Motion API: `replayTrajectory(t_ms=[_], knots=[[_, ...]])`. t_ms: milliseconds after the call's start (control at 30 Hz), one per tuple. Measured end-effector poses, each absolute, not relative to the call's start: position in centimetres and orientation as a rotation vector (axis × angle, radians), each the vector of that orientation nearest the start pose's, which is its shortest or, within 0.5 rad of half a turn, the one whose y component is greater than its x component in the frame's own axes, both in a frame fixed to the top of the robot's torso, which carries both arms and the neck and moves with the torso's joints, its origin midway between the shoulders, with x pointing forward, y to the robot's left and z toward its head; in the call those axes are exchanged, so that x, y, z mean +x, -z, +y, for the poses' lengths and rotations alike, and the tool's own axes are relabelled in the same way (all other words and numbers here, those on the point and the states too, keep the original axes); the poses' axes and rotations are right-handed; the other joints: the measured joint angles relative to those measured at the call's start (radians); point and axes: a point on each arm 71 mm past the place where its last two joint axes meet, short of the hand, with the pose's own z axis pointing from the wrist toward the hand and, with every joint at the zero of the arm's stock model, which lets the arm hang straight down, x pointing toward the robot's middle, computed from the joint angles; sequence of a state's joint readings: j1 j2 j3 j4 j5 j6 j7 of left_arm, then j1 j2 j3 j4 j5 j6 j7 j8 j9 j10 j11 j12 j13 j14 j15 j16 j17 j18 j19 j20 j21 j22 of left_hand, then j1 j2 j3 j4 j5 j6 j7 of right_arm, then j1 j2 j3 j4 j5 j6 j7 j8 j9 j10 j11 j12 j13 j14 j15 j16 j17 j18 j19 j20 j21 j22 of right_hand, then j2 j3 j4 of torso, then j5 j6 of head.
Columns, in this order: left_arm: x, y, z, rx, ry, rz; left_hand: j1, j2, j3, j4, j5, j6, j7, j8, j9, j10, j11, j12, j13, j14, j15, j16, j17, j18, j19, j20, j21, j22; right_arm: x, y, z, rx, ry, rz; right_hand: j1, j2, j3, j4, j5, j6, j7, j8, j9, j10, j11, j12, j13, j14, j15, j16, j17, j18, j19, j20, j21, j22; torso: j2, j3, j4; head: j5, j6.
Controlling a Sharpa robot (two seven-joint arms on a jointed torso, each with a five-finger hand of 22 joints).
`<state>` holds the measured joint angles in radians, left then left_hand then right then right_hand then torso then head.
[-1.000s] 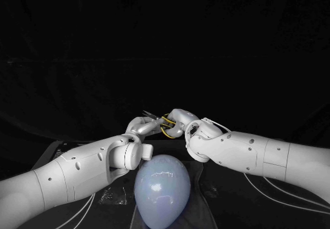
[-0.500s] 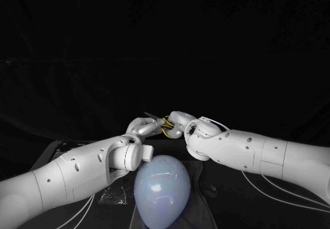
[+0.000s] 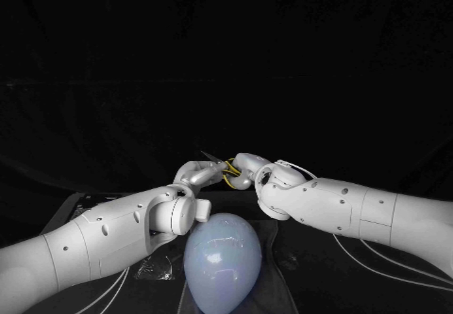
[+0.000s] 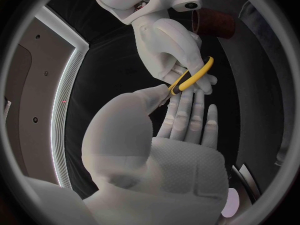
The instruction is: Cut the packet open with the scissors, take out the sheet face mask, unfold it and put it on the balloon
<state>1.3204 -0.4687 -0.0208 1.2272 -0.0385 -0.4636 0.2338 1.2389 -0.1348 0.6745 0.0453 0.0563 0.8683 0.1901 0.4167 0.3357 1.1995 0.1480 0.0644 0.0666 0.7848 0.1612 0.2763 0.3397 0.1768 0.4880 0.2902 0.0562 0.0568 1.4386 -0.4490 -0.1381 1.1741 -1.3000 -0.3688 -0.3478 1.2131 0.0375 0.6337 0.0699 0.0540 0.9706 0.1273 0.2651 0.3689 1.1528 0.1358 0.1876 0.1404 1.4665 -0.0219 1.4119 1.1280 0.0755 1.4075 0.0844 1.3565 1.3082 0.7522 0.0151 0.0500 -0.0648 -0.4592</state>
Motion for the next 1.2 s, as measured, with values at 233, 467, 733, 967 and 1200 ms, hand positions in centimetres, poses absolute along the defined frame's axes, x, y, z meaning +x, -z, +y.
replayTrajectory(t_ms=[233,467,733,967,1200], knots=[[55.4,13.0,10.4,-1.055,1.461,1.429,0.000,-0.039,-0.060,0.011,-0.004,-0.037,0.016,-0.047,-0.023,-0.080,0.022,0.000,-0.003,-0.045,0.010,0.044,0.019,0.000,-0.032,0.001,0.000,0.000,57.0,10.9,-11.4,0.057,-0.498,1.594,-0.026,0.026,0.014,-0.004,-0.002,-0.103,0.000,0.137,0.112,0.000,0.000,0.007,0.061,0.000,0.000,0.000,0.004,0.000,0.000,0.000,0.000,0.000,0.000,0.0000,0.0002,0.000,0.001],[55.0,12.7,10.1,-1.015,1.485,1.440,-0.003,-0.085,-0.161,0.019,-0.004,-0.085,0.010,-0.098,-0.047,-0.166,0.054,0.005,0.000,-0.118,0.029,0.098,0.042,0.000,-0.072,0.004,0.000,-0.003,56.8,11.2,-12.2,0.145,-0.559,1.612,-0.038,0.038,0.032,-0.003,-0.002,-0.139,-0.006,0.200,0.158,0.000,0.000,0.007,0.092,-0.001,-0.005,0.000,-0.006,0.000,0.002,-0.003,0.000,-0.001,0.000,-0.0006,0.0006,0.000,0.001],[55.3,12.5,11.7,-0.979,1.487,1.425,0.012,-0.083,-0.265,0.036,-0.004,-0.120,0.007,-0.127,-0.055,-0.210,0.070,0.008,0.004,-0.200,0.045,0.153,0.054,-0.015,-0.107,0.004,0.000,-0.006,56.1,11.3,-14.8,0.333,-0.719,1.594,-0.050,0.039,0.047,-0.004,-0.002,-0.152,-0.006,0.225,0.176,0.000,0.000,0.006,0.107,0.000,-0.007,0.000,-0.013,0.000,-0.001,-0.008,-0.005,-0.001,0.000,-0.0006,0.0002,-0.002,0.001],[55.8,12.6,14.9,-0.979,1.453,1.402,0.025,-0.078,-0.306,0.045,-0.004,-0.120,0.007,-0.131,-0.055,-0.213,0.066,0.012,0.005,-0.212,0.045,0.174,0.054,-0.031,-0.100,0.003,0.000,-0.005,55.2,11.0,-16.8,0.465,-0.887,1.549,-0.052,0.038,0.047,-0.004,-0.002,-0.160,-0.005,0.234,0.182,0.000,0.000,0.005,0.112,0.000,-0.007,0.000,-0.014,-0.001,-0.001,-0.008,-0.005,-0.001,0.000,0.0006,-0.0004,-0.007,0.000],[55.8,12.6,18.7,-0.990,1.420,1.381,0.048,-0.055,-0.354,0.060,-0.004,-0.105,0.007,-0.131,-0.053,-0.202,0.056,0.027,0.008,-0.206,0.039,0.207,0.048,-0.046,-0.039,0.005,0.014,0.004,54.0,10.9,-19.1,0.590,-1.051,1.525,-0.069,0.041,0.051,-0.007,-0.002,-0.167,-0.006,0.242,0.189,0.000,0.000,0.003,0.121,0.000,-0.007,-0.001,-0.020,-0.001,-0.001,-0.008,-0.009,0.000,0.000,0.0006,-0.0005,-0.017,0.002]])
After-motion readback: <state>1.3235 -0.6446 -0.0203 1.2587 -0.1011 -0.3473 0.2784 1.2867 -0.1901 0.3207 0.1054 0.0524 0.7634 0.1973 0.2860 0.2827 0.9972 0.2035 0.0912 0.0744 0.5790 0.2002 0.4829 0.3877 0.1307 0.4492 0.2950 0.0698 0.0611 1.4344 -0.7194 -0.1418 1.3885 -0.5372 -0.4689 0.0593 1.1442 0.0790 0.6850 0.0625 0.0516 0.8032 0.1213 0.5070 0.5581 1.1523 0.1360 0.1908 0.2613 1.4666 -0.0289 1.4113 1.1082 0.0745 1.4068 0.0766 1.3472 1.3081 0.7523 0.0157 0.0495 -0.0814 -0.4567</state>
